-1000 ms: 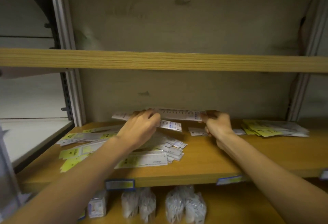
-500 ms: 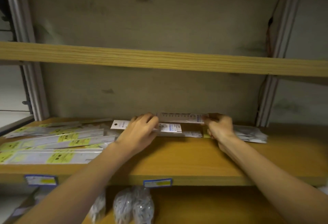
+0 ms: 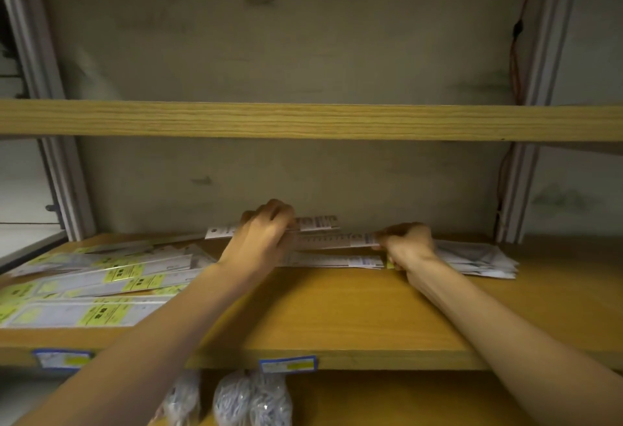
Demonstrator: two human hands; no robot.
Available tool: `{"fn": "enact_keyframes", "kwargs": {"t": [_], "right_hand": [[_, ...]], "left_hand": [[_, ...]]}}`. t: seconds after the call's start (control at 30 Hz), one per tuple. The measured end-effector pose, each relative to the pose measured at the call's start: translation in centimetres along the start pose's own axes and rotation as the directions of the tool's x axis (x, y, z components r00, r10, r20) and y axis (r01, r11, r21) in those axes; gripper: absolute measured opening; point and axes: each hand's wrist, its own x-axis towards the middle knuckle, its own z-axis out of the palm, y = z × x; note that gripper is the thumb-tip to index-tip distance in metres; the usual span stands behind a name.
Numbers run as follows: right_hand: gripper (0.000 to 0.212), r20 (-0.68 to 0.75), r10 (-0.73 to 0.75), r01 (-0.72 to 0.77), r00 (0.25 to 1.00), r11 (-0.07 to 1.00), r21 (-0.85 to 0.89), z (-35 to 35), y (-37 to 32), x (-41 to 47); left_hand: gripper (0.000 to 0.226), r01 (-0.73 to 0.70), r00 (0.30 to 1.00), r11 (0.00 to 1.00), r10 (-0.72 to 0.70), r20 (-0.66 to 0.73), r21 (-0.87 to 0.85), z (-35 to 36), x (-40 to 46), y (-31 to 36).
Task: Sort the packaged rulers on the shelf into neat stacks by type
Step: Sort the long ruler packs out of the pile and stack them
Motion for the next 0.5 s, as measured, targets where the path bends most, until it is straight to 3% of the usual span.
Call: {"fn": "enact_keyframes", "kwargs": {"t": [0.13, 0.3, 0.5], "right_hand": [[0.014, 0.038, -0.045, 0.046, 0.998, 0.999, -0.028, 0.7, -0.5, -0.4], [0.026, 0.053, -0.141, 0.149, 0.989, 0.965, -0.217, 0.5, -1.3, -0.7], [0.029, 0.144, -0.297, 0.328, 0.944, 0.803, -0.497, 0.3, -1.8, -1.3]], "left_hand": [[0.019, -0.009, 1.000, 1.000, 0.009, -0.009, 0.002, 0.1, 0.5, 0.1], [0.015, -0.010, 1.000, 1.000, 0.010, 0.011, -0.007, 0.6, 0.7, -0.4], [0.015, 0.003, 0.999, 1.000, -0.003, 0.033, -0.009, 1.1, 0.7, -0.6]]}}
